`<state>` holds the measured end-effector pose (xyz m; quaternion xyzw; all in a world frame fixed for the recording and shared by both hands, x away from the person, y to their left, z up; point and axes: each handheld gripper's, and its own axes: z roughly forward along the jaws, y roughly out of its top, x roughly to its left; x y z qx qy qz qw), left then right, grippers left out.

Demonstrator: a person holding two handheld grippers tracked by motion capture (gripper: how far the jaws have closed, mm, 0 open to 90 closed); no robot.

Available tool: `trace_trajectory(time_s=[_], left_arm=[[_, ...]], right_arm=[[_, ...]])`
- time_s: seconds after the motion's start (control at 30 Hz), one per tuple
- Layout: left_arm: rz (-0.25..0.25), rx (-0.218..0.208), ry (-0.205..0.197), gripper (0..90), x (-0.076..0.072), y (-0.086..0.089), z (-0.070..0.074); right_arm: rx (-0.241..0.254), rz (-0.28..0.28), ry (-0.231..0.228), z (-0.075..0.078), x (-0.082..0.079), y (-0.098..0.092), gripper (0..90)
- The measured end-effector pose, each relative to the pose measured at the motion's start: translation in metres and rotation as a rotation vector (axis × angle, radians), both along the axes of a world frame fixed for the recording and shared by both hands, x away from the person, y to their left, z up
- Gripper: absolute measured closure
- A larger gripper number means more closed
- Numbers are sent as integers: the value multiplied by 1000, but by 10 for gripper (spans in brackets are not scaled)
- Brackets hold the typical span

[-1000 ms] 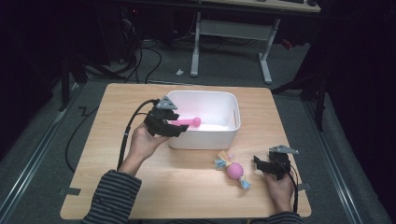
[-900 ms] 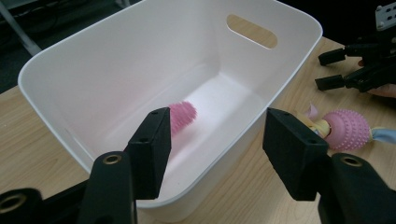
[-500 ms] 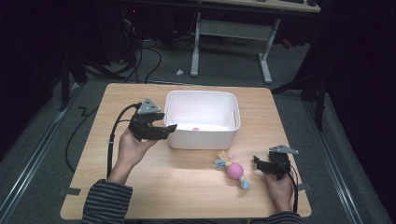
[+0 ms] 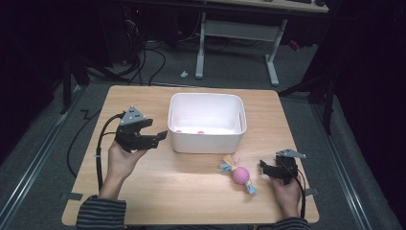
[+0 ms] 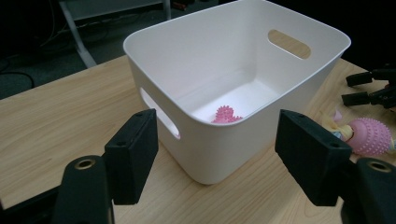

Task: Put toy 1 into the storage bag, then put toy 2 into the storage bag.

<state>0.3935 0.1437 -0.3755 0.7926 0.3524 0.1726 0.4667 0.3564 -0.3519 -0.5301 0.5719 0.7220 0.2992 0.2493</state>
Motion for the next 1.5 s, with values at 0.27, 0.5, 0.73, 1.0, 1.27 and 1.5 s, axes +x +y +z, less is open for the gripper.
trace_trajectory(time_s=[0.27, 0.5, 0.73, 1.0, 1.27, 1.5], left_arm=[[46, -8, -1, 303, -8, 18, -8], [78, -11, 8, 303, -14, 31, -18], [100, -8, 20, 291, -19, 40, -31], [117, -31, 39, 284, -22, 45, -45], [137, -25, 55, 267, -23, 46, -63], [144, -21, 79, 265, -22, 45, -79]], right_arm=[[1, -2, 0, 0, 0, 0, 262], [1, -2, 0, 0, 0, 0, 262], [1, -1, 0, 0, 0, 0, 262], [1, -2, 1, 0, 0, 0, 263], [1, -2, 0, 0, 0, 0, 262], [0, -1, 0, 0, 0, 0, 262]])
